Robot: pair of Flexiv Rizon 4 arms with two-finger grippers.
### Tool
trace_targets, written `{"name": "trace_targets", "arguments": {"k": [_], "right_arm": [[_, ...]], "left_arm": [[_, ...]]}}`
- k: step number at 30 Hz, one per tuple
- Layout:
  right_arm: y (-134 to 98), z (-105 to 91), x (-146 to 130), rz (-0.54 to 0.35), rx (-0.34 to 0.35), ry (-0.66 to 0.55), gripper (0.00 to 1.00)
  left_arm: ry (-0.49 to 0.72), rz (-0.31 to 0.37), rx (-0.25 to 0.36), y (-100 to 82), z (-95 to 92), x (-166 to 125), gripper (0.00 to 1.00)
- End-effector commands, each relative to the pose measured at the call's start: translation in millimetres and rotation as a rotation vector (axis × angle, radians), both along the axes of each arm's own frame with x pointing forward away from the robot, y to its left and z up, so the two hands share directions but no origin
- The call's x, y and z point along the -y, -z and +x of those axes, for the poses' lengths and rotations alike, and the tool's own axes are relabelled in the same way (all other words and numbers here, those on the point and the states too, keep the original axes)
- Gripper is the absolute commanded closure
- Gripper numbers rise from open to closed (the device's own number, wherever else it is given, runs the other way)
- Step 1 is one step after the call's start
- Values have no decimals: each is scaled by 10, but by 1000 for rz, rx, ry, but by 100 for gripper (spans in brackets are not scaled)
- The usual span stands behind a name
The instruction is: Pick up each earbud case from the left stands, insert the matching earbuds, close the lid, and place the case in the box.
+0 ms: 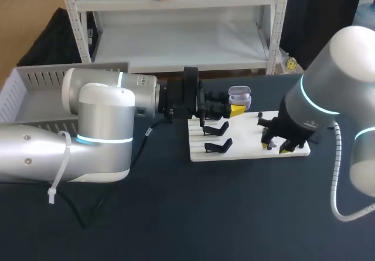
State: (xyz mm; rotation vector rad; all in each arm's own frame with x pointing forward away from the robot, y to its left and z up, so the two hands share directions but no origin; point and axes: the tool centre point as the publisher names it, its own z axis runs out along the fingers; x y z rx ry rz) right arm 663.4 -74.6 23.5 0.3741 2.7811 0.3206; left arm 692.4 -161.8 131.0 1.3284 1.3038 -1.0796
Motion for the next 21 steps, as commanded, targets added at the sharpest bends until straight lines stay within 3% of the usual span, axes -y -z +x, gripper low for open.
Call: {"name": "trace_targets", "arguments": {"k": [1, 14, 21], "right_arm": [[9, 28, -7, 0, -7, -11, 60], [43, 13, -34, -1, -13, -17, 61], [21, 22, -18, -4, -8, -13, 68]], "left_arm": [[-1, 1, 0, -1, 6, 5, 100], [-1, 1, 0, -1, 6, 5, 100], [-1, 1, 0, -1, 6, 5, 100]]}}
